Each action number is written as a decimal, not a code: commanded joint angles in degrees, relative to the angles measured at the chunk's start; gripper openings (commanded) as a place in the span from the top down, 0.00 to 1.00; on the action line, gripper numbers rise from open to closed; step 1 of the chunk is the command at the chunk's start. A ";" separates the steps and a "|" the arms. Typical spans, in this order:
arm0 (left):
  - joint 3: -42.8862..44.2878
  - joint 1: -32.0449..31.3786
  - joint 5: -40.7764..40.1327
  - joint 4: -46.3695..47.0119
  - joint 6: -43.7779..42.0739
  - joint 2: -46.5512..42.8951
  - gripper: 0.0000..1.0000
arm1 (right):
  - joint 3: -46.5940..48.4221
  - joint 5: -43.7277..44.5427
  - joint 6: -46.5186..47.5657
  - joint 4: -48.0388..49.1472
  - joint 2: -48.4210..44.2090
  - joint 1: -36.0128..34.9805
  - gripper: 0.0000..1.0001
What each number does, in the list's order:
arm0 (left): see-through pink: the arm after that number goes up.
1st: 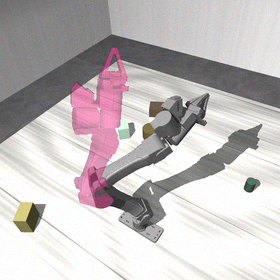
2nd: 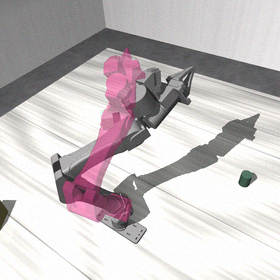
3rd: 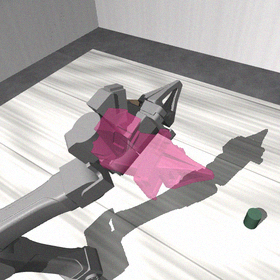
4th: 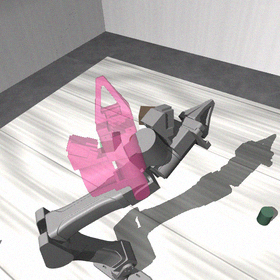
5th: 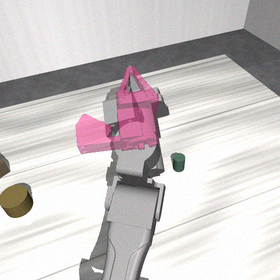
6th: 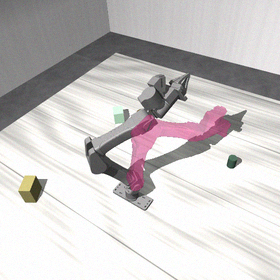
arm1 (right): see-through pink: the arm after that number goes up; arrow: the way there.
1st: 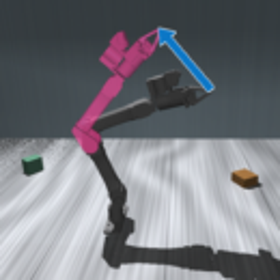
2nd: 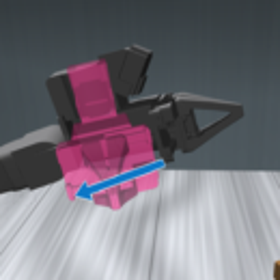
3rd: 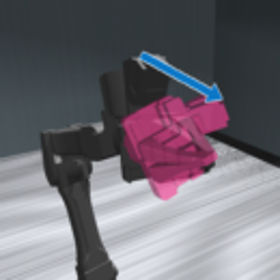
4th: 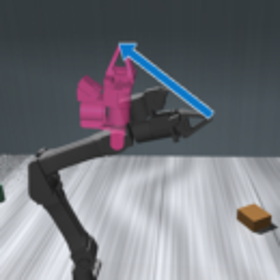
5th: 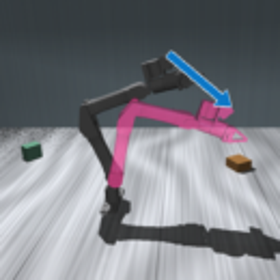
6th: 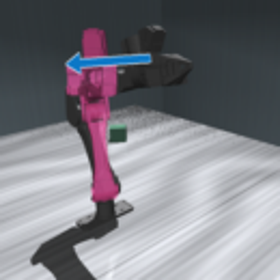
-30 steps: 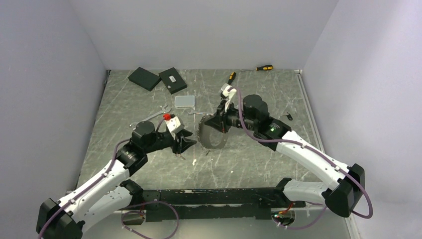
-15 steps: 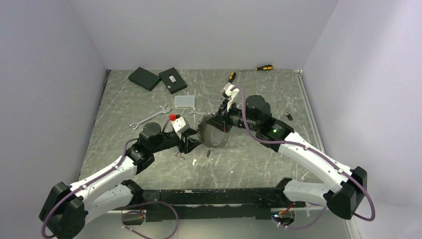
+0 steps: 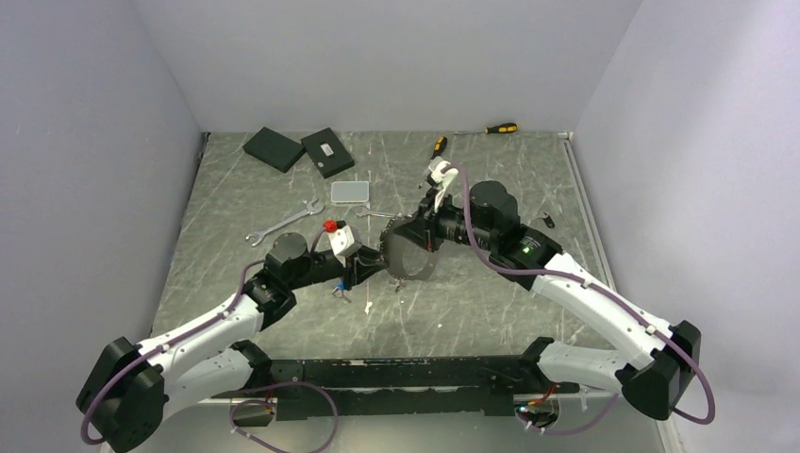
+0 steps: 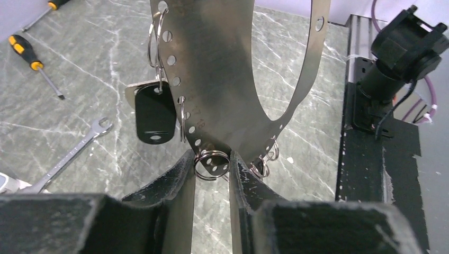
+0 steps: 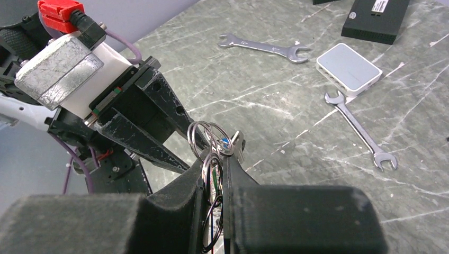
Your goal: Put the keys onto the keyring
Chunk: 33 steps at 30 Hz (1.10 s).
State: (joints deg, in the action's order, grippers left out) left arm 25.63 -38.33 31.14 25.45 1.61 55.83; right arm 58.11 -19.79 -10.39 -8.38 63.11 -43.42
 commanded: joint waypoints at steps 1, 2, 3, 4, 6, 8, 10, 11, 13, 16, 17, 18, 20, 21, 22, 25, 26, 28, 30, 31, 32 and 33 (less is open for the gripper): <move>2.57 -0.58 3.08 -2.92 -3.89 -2.25 0.84 | 1.46 0.96 2.59 -0.16 -2.91 -0.04 1.00; 3.08 -0.66 3.69 -4.51 -4.76 -2.91 0.85 | 1.56 1.08 3.45 -0.80 -3.14 -0.03 1.00; 3.76 -0.92 4.86 -6.19 -5.65 -3.49 0.84 | 1.57 0.92 4.28 -1.26 -3.58 -0.07 1.00; 4.60 -1.14 5.53 -8.17 -6.58 -3.94 0.84 | 1.50 0.22 5.11 -1.57 -4.06 -0.08 1.00; 6.60 -1.63 8.40 -13.09 -8.89 -4.64 0.85 | 0.96 -1.92 6.81 -1.74 -5.26 -0.04 1.00; 9.51 -1.90 11.72 -18.63 -11.52 -5.40 0.84 | 0.03 -4.72 7.83 -1.26 -6.87 -0.08 1.00; 11.97 -1.96 15.87 -24.36 -15.23 -6.48 0.84 | -1.37 -7.48 8.55 0.19 -8.62 -0.09 1.00; 13.15 -2.01 17.84 -28.14 -17.71 -7.03 0.84 | -1.98 -8.85 8.80 0.84 -9.41 -0.03 1.00; 14.86 -1.99 20.10 -34.46 -22.56 -8.43 0.86 | -2.98 -10.81 9.34 1.68 -10.64 -0.07 1.00; 16.22 -1.97 21.31 -40.26 -27.91 -10.40 0.89 | -3.35 -12.07 9.83 1.61 -11.43 -0.04 1.00; 16.69 -1.97 21.94 -41.59 -29.10 -10.79 0.90 | -3.28 -12.26 9.86 1.44 -11.57 -0.03 1.00; 17.14 -2.01 22.71 -42.70 -30.05 -10.90 0.90 | -3.27 -12.47 9.87 1.18 -11.59 -0.06 1.00; 17.99 -1.95 24.84 -44.28 -31.68 -10.74 0.91 | -2.98 -13.33 9.87 0.58 -11.46 -0.06 1.00; 18.43 -2.01 25.65 -45.24 -32.38 -10.48 0.91 | -2.81 -13.96 9.87 0.17 -11.24 -0.08 1.00; 18.92 -2.01 26.42 -45.77 -33.11 -10.14 0.92 | -2.56 -14.75 10.66 -0.25 -10.91 -0.09 1.00; 19.94 -2.01 28.52 -46.50 -33.15 -8.53 0.96 | -1.80 -15.29 11.61 -1.61 -9.43 -0.09 1.00; 20.32 -1.98 29.29 -46.61 -33.11 -7.79 0.98 | -1.63 -14.97 11.75 -1.93 -8.84 -0.09 0.96; 21.18 -1.94 30.89 -47.27 -33.05 -6.22 1.00 | -1.28 -13.41 11.65 -2.72 -7.58 -0.08 0.81; 21.98 -1.99 31.54 -48.26 -32.88 -4.46 1.00 | -0.83 -11.40 11.77 -3.58 -6.33 -0.05 0.63; 22.16 -1.98 31.81 -48.63 -32.89 -3.75 1.00 | -0.41 -9.89 11.71 -4.44 -5.70 -0.08 0.57; 22.18 -1.99 31.81 -48.31 -32.08 -3.16 1.00 | 0.08 -7.89 11.57 -5.28 -5.07 -0.09 0.52; 22.07 -1.94 31.76 -47.49 -30.84 -2.63 1.00 | 0.67 -6.33 11.45 -5.98 -4.51 -0.09 0.49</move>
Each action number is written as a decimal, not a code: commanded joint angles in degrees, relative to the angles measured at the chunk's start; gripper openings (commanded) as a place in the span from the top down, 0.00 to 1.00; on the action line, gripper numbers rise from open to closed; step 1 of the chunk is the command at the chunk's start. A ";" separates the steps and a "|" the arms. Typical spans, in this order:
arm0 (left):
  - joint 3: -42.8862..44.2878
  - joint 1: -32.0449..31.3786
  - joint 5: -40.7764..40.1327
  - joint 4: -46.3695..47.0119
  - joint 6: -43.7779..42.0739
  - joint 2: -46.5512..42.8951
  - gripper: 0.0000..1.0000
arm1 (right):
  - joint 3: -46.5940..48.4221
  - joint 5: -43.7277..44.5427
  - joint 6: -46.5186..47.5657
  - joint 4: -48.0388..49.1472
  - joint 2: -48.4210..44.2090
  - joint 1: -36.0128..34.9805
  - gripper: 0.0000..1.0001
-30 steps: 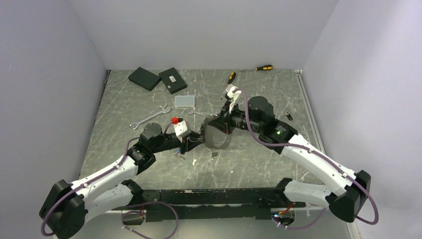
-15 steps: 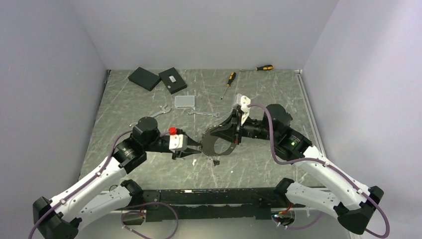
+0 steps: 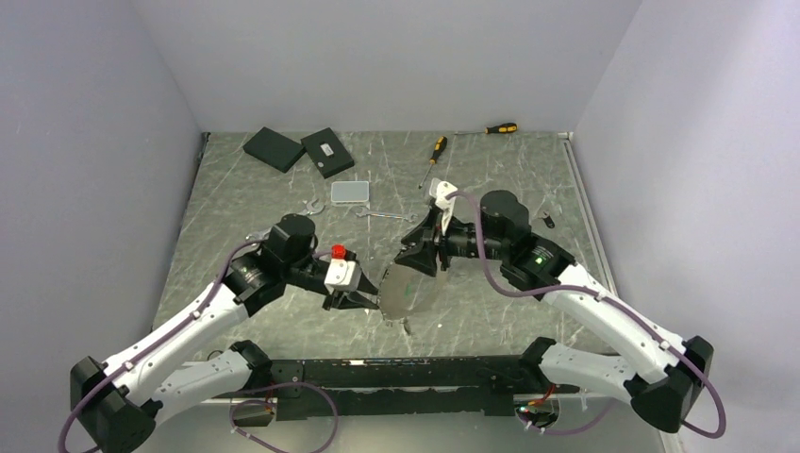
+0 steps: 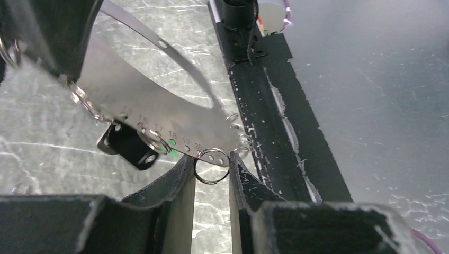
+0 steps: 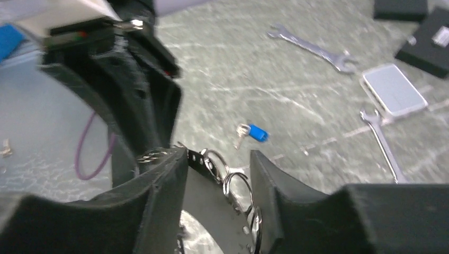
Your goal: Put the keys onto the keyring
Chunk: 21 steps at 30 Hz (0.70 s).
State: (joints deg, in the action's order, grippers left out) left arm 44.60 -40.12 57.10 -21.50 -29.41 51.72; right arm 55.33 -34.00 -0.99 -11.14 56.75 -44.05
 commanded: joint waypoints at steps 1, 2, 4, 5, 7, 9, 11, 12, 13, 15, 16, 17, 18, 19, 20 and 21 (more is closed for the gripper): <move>2.65 -0.14 5.67 0.60 1.52 1.65 1.00 | 3.97 9.56 1.96 -3.88 2.25 0.55 0.47; 2.14 -0.14 5.25 2.24 3.19 1.71 1.00 | 4.45 10.86 1.96 -4.42 2.58 0.60 0.45; 1.15 -0.09 2.91 5.26 7.05 1.92 1.00 | 5.17 12.24 2.90 -5.73 2.75 0.56 0.45; 1.04 -0.06 2.14 5.56 8.26 2.22 1.00 | 5.30 12.74 3.45 -5.92 2.36 0.57 0.44; 1.37 0.19 2.00 4.44 8.84 3.11 1.00 | 4.47 13.23 4.78 -4.88 1.16 0.55 0.43; 2.03 0.84 2.99 3.72 9.55 4.23 1.00 | 1.84 12.25 6.88 -1.59 -0.60 0.55 0.43; 1.84 1.59 4.73 4.70 10.90 5.21 1.00 | -3.78 7.05 9.50 4.73 -3.05 0.48 0.43; 1.62 1.81 5.65 5.39 11.47 5.59 1.00 | -7.18 3.76 11.44 8.35 -4.60 0.30 0.43; 1.55 2.07 6.32 5.83 11.81 5.87 1.00 | -11.82 1.02 13.04 13.57 -6.03 0.05 0.41; 1.90 2.59 6.15 5.69 12.21 6.37 1.00 | -16.86 -1.56 16.87 18.58 -8.40 -1.01 0.39; 2.24 3.12 5.70 5.38 12.33 6.79 1.00 | -18.28 -1.38 18.81 20.01 -9.16 -1.32 0.38; 2.65 3.64 5.24 4.88 12.29 7.15 1.00 | -19.15 -0.77 19.04 21.24 -9.76 -1.47 0.38; 3.01 4.20 5.02 4.36 12.23 7.57 1.00 | -19.35 -0.63 19.59 21.56 -10.09 -1.53 0.38; 3.23 4.77 4.93 3.94 12.26 7.91 1.00 | -19.13 -0.86 20.05 21.14 -10.18 -1.57 0.38; 3.48 5.31 5.12 3.55 12.16 8.31 1.00 | -18.93 -1.33 20.77 20.65 -10.37 -1.65 0.38; 3.55 5.73 5.51 3.14 12.03 8.59 1.00 | -18.99 -2.06 21.85 20.14 -10.43 -1.88 0.38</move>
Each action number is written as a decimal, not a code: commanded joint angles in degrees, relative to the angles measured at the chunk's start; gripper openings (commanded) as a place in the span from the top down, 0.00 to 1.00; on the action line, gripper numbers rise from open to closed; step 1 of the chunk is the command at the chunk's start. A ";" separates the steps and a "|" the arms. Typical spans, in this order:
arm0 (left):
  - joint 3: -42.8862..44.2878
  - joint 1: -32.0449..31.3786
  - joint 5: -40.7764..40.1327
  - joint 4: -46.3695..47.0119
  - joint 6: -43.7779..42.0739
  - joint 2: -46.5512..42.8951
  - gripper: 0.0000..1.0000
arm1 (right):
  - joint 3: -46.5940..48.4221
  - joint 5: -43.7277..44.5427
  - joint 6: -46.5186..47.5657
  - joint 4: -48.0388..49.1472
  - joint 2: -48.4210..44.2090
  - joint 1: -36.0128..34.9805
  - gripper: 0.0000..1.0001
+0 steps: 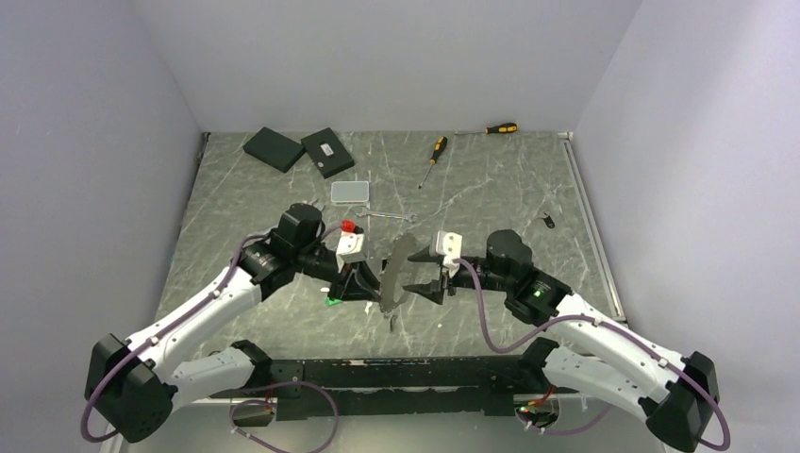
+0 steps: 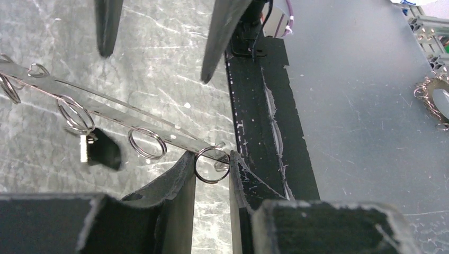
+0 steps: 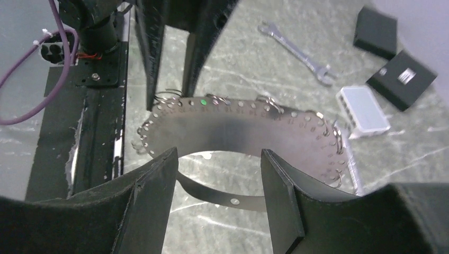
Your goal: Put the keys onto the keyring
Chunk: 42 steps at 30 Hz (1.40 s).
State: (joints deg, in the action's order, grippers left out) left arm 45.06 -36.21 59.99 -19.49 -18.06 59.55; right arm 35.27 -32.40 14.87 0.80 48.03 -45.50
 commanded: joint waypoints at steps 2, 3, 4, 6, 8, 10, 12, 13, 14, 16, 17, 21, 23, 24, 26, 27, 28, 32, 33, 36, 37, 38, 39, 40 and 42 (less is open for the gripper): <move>3.18 2.27 3.86 1.15 0.97 1.30 1.00 | 0.47 -7.11 10.64 7.01 -2.21 -1.23 0.40; 3.34 2.40 4.62 0.69 0.72 1.62 1.00 | 0.00 -8.20 13.40 6.52 -2.61 -2.12 0.41; 3.55 2.45 5.68 0.11 0.30 1.89 1.00 | -0.48 -8.49 15.72 6.28 -2.93 -3.26 0.42; 4.35 2.53 8.13 -1.77 -1.04 2.88 1.00 | -0.51 -7.85 18.91 5.96 -2.80 -5.37 0.42; 5.44 2.57 10.79 -3.93 -2.09 4.07 1.00 | 0.95 -8.15 21.38 4.21 -1.46 -6.68 0.43; 6.42 2.57 14.50 -5.96 -3.61 5.25 1.00 | 3.03 -8.74 24.11 1.24 0.34 -8.17 0.47; 6.77 2.58 16.68 -6.86 -4.34 5.85 1.00 | 4.83 -8.63 26.71 -0.48 1.95 -9.72 0.51; 6.87 2.53 17.53 -7.21 -4.72 5.99 1.00 | 5.43 -8.49 27.45 -0.53 2.61 -10.15 0.54; 6.96 2.52 18.61 -7.76 -5.34 6.08 1.00 | 5.74 -8.28 28.21 -2.05 3.32 -10.64 0.56; 7.13 2.56 20.47 -8.73 -6.32 6.30 1.00 | 6.16 -6.88 29.54 -2.93 4.56 -11.44 0.61; 7.19 2.47 21.08 -9.21 -6.55 6.48 1.00 | 6.33 -6.18 30.00 -3.11 5.09 -11.86 0.62; 7.48 2.46 21.18 -10.85 -7.28 7.60 1.00 | 7.06 -5.42 31.02 -2.94 6.46 -13.12 0.65; 7.56 2.37 21.75 -11.05 -7.29 7.98 1.00 | 7.81 -5.18 31.75 -3.49 7.05 -13.66 0.66; 7.63 2.29 21.94 -11.29 -7.44 8.11 1.00 | 8.19 -5.07 31.98 -3.84 7.26 -13.85 0.66; 7.58 2.20 21.63 -11.37 -7.47 8.18 1.00 | 8.77 -4.91 32.34 -4.13 7.59 -14.15 0.66; 7.54 2.19 21.40 -11.34 -7.31 8.27 1.00 | 8.89 -4.87 32.48 -4.14 7.48 -14.32 0.66; 7.46 2.13 21.27 -11.26 -7.18 8.23 1.00 | 8.94 -4.95 32.50 -4.03 7.39 -14.45 0.66; 7.51 1.97 21.94 -11.71 -7.57 8.30 1.00 | 8.96 -5.04 32.62 -3.37 7.61 -14.67 0.66; 7.50 1.93 21.91 -11.62 -7.44 8.30 1.00 | 9.09 -5.13 32.75 -3.43 7.87 -14.66 0.66; 7.59 1.84 22.15 -11.84 -7.51 8.56 1.00 | 9.50 -5.34 33.06 -3.56 8.75 -14.87 0.67; 7.67 1.84 22.32 -11.95 -7.56 8.64 1.00 | 9.83 -5.41 33.11 -3.67 8.98 -14.96 0.67; 7.67 1.77 22.34 -12.17 -7.78 8.72 1.00 | 9.94 -5.44 33.18 -3.74 9.13 -15.09 0.68; 7.68 1.71 22.30 -12.33 -7.81 8.74 1.00 | 10.05 -5.44 33.32 -3.68 9.22 -15.19 0.68; 7.68 1.67 22.16 -12.27 -7.71 8.74 1.00 | 10.19 -5.41 33.50 -3.70 9.33 -15.23 0.69; 7.67 1.58 22.22 -12.38 -7.84 8.70 1.00 | 10.51 -5.40 33.83 -3.98 9.70 -15.39 0.72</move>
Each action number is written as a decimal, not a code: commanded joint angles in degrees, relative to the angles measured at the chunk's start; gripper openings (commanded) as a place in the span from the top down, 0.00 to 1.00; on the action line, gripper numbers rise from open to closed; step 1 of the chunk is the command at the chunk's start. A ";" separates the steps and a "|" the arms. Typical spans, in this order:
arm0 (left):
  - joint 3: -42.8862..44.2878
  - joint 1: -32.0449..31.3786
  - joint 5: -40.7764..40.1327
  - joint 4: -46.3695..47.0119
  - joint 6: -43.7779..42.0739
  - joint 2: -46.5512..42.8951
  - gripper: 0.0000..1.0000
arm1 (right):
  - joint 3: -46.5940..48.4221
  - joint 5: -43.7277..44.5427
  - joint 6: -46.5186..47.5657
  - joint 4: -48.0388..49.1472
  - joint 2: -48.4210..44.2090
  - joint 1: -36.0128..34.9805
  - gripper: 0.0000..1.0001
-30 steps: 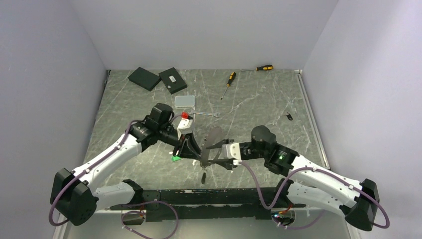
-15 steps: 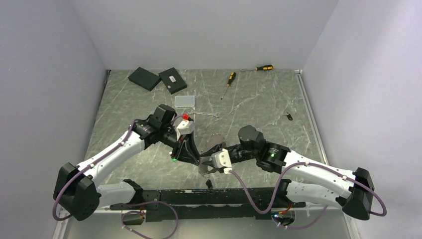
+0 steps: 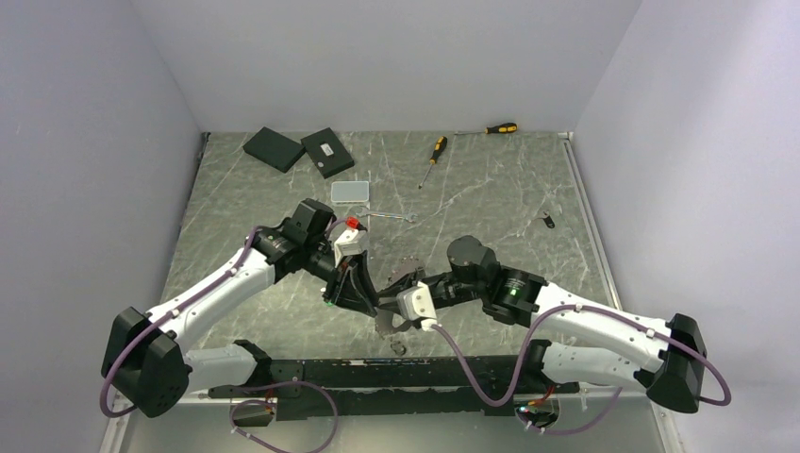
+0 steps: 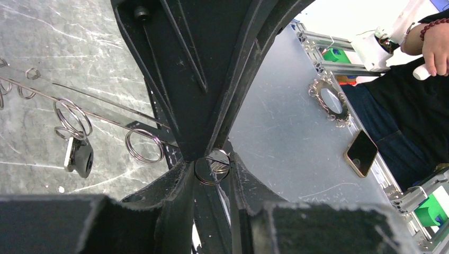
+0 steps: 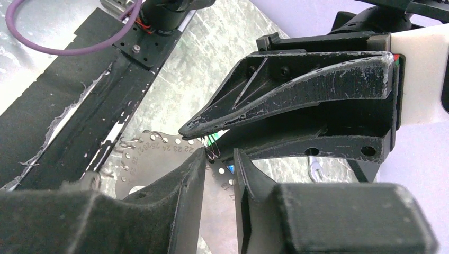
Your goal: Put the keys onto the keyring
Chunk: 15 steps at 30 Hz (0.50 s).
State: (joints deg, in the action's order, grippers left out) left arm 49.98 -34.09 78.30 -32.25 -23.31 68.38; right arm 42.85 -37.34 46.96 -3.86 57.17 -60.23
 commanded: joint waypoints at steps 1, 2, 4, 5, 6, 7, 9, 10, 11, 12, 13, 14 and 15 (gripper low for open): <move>2.76 -0.54 3.80 0.30 -2.61 -0.17 1.00 | 3.08 -0.40 1.92 0.41 0.72 -0.68 0.72; 2.76 -0.53 3.65 0.25 -2.70 -0.30 1.00 | 3.19 -0.40 2.05 0.20 0.87 -0.64 0.72; 2.61 -0.54 3.42 0.41 -2.65 -0.56 1.00 | 3.48 -0.22 2.28 -0.18 1.14 -0.72 0.72; 2.59 -0.52 3.24 0.46 -2.48 -0.61 1.00 | 3.62 -0.21 2.34 -0.50 1.19 -0.80 0.72; 2.58 -0.54 3.28 0.40 -2.55 -0.69 1.00 | 3.71 -0.19 2.35 -0.68 1.26 -0.85 0.72; 2.54 -0.54 3.28 0.40 -2.57 -0.68 1.00 | 3.70 -0.19 2.42 -0.78 1.28 -0.93 0.71; 2.50 -0.54 3.29 0.62 -2.28 -0.66 1.00 | 3.86 -0.03 2.60 -0.95 1.48 -1.07 0.69; 2.49 -0.52 3.27 0.63 -2.19 -0.61 1.00 | 3.97 -0.01 2.61 -0.92 1.46 -1.11 0.68; 2.62 -0.54 3.22 0.49 -2.25 -0.54 1.00 | 3.99 -0.08 2.68 -0.97 1.50 -1.14 0.68; 2.73 -0.54 3.28 0.24 -2.45 -0.45 1.00 | 4.12 -0.22 2.74 -1.07 1.58 -1.23 0.68; 2.83 -0.54 3.40 0.10 -2.60 -0.44 1.00 | 4.28 -0.41 2.78 -1.29 1.74 -1.24 0.68; 2.92 -0.54 3.43 0.08 -2.61 -0.48 1.00 | 4.46 -0.65 2.79 -1.65 1.91 -1.36 0.68; 2.92 -0.50 3.44 0.04 -2.62 -0.59 1.00 | 4.66 -0.90 2.85 -2.20 2.16 -1.42 0.69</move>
State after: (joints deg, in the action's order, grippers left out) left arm 49.98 -34.13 78.19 -33.34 -23.40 68.47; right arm 44.56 -37.36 48.31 -6.48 58.30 -60.93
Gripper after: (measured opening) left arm 0.279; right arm 0.317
